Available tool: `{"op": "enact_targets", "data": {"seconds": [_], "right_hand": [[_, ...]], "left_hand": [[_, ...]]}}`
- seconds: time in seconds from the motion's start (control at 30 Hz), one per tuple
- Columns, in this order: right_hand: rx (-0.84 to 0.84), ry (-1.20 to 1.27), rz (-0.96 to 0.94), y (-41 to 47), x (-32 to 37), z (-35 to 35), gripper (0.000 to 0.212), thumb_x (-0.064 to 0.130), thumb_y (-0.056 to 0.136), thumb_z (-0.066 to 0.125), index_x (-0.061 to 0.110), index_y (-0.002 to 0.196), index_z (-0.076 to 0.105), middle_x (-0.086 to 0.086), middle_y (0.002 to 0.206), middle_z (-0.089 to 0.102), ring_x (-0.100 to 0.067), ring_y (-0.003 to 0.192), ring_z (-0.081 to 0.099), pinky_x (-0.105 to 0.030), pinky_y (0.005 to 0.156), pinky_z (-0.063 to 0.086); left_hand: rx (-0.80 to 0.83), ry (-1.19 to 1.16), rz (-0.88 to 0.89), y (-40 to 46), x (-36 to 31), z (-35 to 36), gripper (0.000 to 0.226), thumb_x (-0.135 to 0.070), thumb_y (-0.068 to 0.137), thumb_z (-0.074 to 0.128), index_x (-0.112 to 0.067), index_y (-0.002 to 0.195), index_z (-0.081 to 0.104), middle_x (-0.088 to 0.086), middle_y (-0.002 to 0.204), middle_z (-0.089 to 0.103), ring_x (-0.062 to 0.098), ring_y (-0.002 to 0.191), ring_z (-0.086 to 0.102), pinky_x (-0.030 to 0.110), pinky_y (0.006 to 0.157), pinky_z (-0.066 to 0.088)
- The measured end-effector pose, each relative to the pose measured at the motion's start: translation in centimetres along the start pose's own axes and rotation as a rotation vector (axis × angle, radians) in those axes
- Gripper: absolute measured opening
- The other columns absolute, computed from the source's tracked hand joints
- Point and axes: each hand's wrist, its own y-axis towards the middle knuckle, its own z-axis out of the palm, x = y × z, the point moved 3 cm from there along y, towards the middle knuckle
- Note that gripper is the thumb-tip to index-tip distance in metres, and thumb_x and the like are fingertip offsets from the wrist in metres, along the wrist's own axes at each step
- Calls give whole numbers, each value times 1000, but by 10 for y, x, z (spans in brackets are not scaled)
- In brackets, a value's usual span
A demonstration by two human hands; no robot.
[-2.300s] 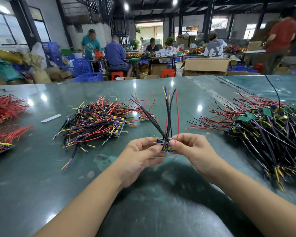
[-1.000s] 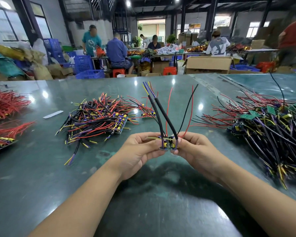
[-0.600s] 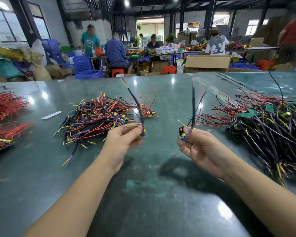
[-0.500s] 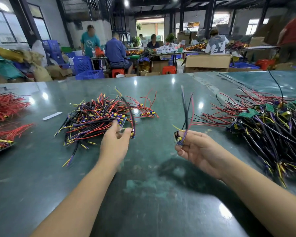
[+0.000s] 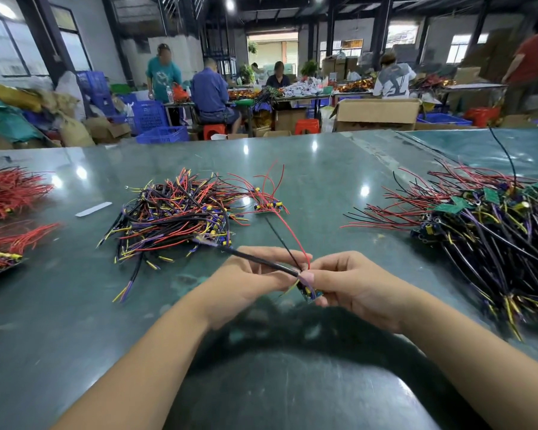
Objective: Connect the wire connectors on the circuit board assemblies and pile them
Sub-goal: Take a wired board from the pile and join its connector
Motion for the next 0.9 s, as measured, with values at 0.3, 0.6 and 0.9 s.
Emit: {"op": "enact_targets", "data": {"seconds": [0.3, 0.6, 0.9], "right_hand": [[110, -151, 14, -1, -3, 1, 13, 22, 75, 73, 10, 80, 73, -1, 69, 62, -10, 62, 52, -19, 62, 47], [109, -110, -12, -1, -1, 2, 13, 23, 75, 75, 12, 83, 74, -1, 75, 63, -10, 65, 52, -19, 67, 48], [126, -55, -13, -1, 0, 1, 10, 21, 76, 70, 16, 83, 75, 3, 79, 65, -6, 71, 56, -17, 72, 50]], "left_hand": [[114, -112, -12, 0, 4, 11, 22, -21, 82, 66, -7, 98, 72, 19, 90, 71, 25, 83, 67, 30, 78, 51], [-115, -6, 40, 9, 7, 7, 26, -35, 82, 64, -14, 76, 77, 21, 71, 66, 22, 67, 53, 38, 67, 42], [-334, -346, -27, 15, 12, -4, 16, -9, 90, 54, -7, 86, 70, -7, 56, 57, 0, 46, 49, 11, 49, 46]]}}
